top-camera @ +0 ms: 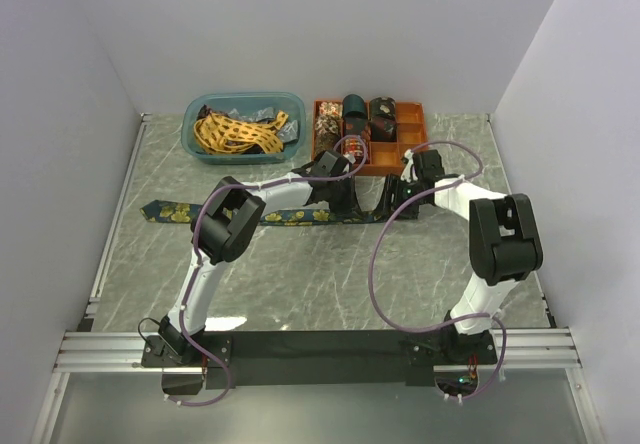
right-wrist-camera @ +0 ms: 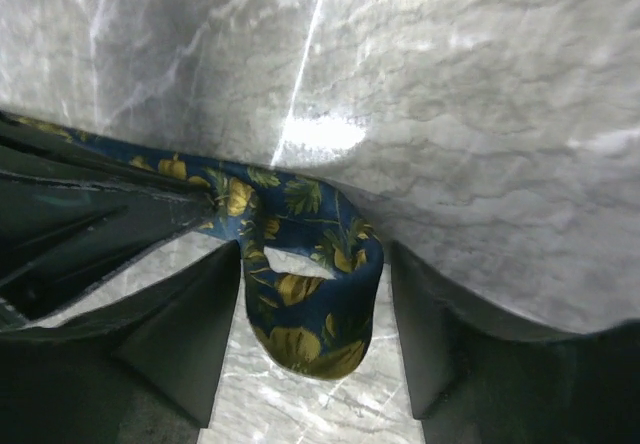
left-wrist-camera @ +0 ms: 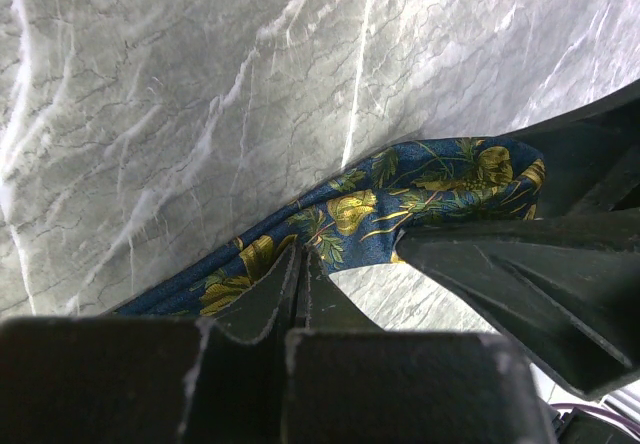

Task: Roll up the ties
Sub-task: Roll the tie

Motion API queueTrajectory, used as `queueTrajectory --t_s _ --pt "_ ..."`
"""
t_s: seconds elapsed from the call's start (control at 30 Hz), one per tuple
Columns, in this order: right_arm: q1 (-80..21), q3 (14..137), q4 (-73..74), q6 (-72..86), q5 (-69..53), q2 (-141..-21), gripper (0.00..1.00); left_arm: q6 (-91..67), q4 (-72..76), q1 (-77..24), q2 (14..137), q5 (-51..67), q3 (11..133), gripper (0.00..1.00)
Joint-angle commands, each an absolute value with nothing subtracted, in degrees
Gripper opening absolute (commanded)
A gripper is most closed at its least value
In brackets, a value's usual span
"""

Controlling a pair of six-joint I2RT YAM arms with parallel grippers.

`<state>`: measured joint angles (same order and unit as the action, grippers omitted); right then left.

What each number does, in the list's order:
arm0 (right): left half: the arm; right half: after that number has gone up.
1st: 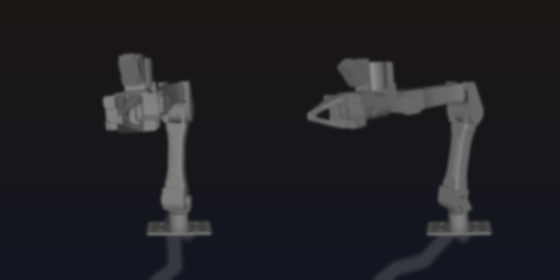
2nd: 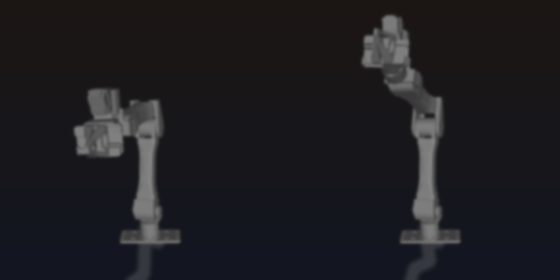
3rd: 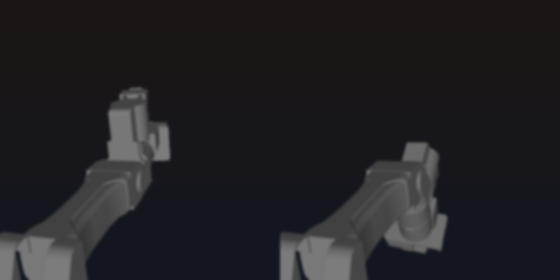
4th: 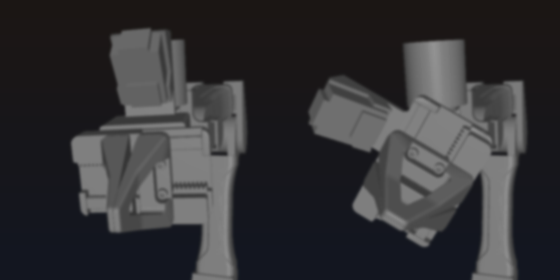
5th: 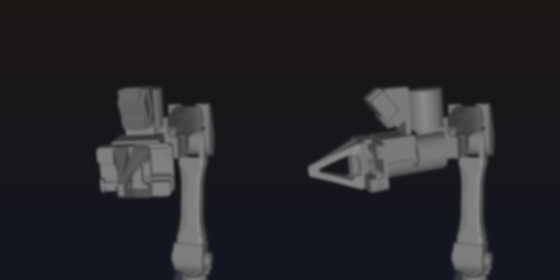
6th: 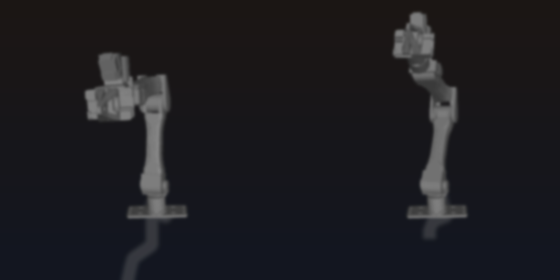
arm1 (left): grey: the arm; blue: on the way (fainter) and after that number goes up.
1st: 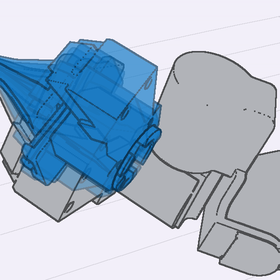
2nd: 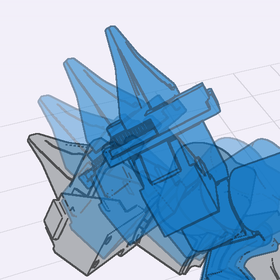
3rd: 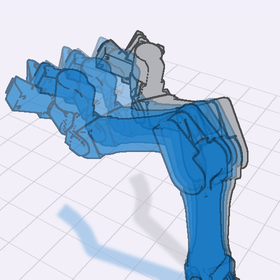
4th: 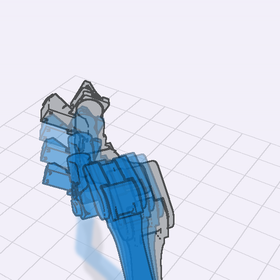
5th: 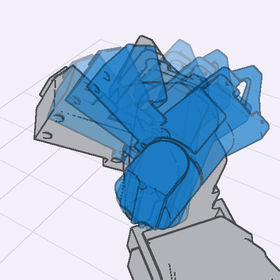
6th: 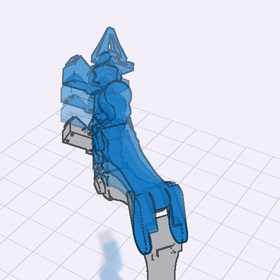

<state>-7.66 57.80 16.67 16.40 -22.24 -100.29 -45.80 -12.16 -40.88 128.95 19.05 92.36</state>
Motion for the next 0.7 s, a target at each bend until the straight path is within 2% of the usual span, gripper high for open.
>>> queueTrajectory --t_s 0.0,0.13,0.2,0.27,0.37,0.5,0.57,0.6,0.67 --pt "-7.3 58.0 15.6 13.8 -24.9 -101.7 0.65 -44.7 -16.1 -40.8 129.6 16.5 91.1 0.01" --pt "-6.2 57.1 15.6 13.2 -26.2 -102.1 0.58 -44.6 -16.1 -40.8 129.6 16.4 91.1 0.01" --pt "-5.5 56.7 14.8 12.7 -27.7 -102.0 0.48 -44.6 -16.2 -40.6 129.6 16.4 91.1 0.01" --pt "-5.4 57.3 15.9 12.4 -27.9 -102.3 0.47 -44.6 -16.3 -40.5 129.6 16.4 91.1 0.01" --pt "-5.4 57.2 15.6 12.3 -27.8 -102.2 0.35 -44.7 -16.2 -40.4 129.8 16.6 91.0 0.01" --pt "-5.4 57.0 15.6 12.7 -26.6 -101.6 0.13 -44.7 -16.2 -40.4 129.7 16.8 91.1 0.01" --pt "-5.4 57.6 16.4 12.6 -25.8 -101.4 0.07 -44.7 -16.0 -40.4 129.5 16.8 91.0 0.01" --pt "-5.4 58.0 16.8 12.7 -24.7 -101.3 0.0 -44.7 -16.0 -40.3 129.3 16.7 91.0 0.01" --pt "-5.5 58.3 17.5 13.1 -23.0 -100.8 0.0 -44.8 -15.9 -40.4 128.9 16.6 91.0 0.01"
